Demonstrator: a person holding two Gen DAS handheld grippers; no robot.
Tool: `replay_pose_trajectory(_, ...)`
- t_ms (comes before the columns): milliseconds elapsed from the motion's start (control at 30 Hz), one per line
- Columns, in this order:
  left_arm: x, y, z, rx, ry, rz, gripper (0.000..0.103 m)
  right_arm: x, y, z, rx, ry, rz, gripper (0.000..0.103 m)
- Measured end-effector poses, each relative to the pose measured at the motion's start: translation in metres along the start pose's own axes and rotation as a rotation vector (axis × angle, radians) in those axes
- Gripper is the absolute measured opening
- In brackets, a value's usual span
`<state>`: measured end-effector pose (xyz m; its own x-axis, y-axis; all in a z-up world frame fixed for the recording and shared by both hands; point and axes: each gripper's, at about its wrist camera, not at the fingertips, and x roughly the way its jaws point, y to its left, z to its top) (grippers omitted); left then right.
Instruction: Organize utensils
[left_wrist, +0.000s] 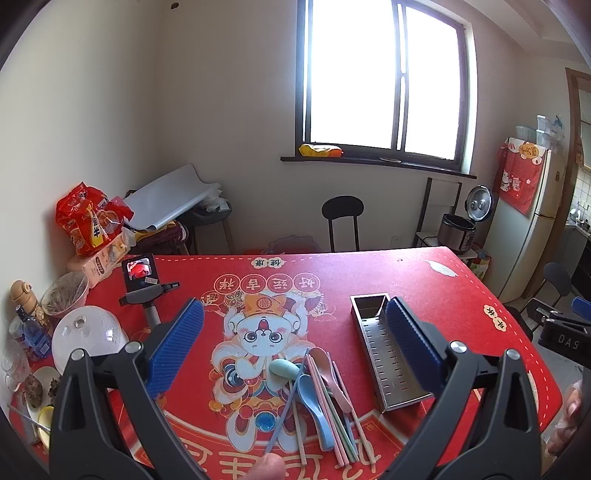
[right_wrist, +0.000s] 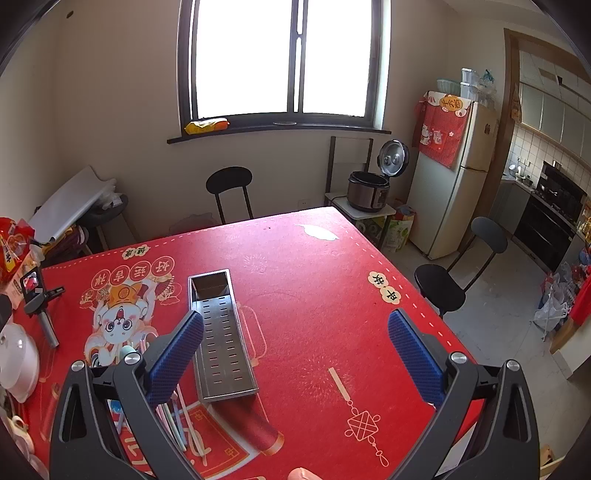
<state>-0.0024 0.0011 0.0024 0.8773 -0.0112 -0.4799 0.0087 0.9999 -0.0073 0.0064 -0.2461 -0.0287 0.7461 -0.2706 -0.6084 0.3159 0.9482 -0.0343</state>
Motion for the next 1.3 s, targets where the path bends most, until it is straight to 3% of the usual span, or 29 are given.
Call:
replay_pose_trajectory(400, 0.019, 0.047, 0.008, -0.156, 0.057, -0.171, 0.098, 0.025, 0.007, 0.015, 0.044, 0.091, 0.188, 0.098)
replay_pose_trajectory(567, 0.032, 0.057, 0.004, -0.097, 0.068, -0.079, 0.098, 0.049, 0.026, 0.024, 0.008, 0.116, 0.261, 0.098)
replay_pose_trajectory(767, 0.053, 0.072, -0.018, -0.056, 0.109, -0.037, 0.098, 0.081, 0.065, 0.007, -0.181, 0.096, 0.314, 0.098)
replay_pose_trajectory(1033, 0.091, 0.085, -0.062, -0.001, 0.221, 0.065, 0.098, 0.124, 0.12, -0.045, -0.338, 0.268, 0.462, 0.098)
replay_pose_trajectory(1200, 0.113, 0.091, -0.087, 0.004, 0.289, 0.051, 0.098, 0.152, 0.153, -0.063, -0.379, 0.431, 0.561, 0.098)
replay_pose_trajectory(1300, 0.12, 0.093, -0.098, -0.01, 0.285, 0.026, 0.098, 0.161, 0.163, -0.067, -0.394, 0.434, 0.539, 0.098)
